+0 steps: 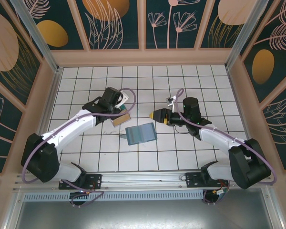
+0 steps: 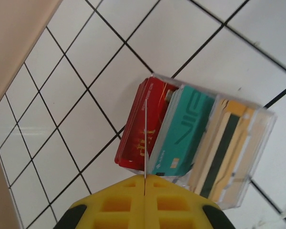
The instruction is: Take the credit cards out of the card holder
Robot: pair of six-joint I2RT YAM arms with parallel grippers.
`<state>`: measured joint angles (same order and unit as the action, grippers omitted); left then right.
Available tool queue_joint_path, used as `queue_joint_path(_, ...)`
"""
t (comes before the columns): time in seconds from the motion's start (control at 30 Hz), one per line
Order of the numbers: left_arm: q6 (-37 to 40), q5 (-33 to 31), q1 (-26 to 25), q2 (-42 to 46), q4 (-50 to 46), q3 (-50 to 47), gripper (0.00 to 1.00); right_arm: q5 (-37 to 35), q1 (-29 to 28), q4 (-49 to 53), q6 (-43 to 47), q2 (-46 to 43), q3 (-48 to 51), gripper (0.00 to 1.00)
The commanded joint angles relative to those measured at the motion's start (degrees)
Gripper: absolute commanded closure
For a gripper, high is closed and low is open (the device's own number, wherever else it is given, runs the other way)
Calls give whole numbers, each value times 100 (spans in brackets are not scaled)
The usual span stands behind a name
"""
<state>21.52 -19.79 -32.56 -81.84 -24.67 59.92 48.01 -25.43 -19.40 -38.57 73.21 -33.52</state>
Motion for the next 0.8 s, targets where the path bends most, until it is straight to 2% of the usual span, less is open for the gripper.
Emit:
queue_joint_path(0.0,814,78,207,-165,150,253,100,55,73,112,215,-26,-225,1)
queue_joint_path(0.2,1346,159,259,-478,298,292,100,77,126,242,292,61,-306,1)
queue_joint_path(0.37,1329,479,307,-694,474,371,100,103,185,271,306,154,-348,1)
queue_joint_path(0.77,1407,482,312,-1121,766,311,100,130,293,270,297,272,-366,1)
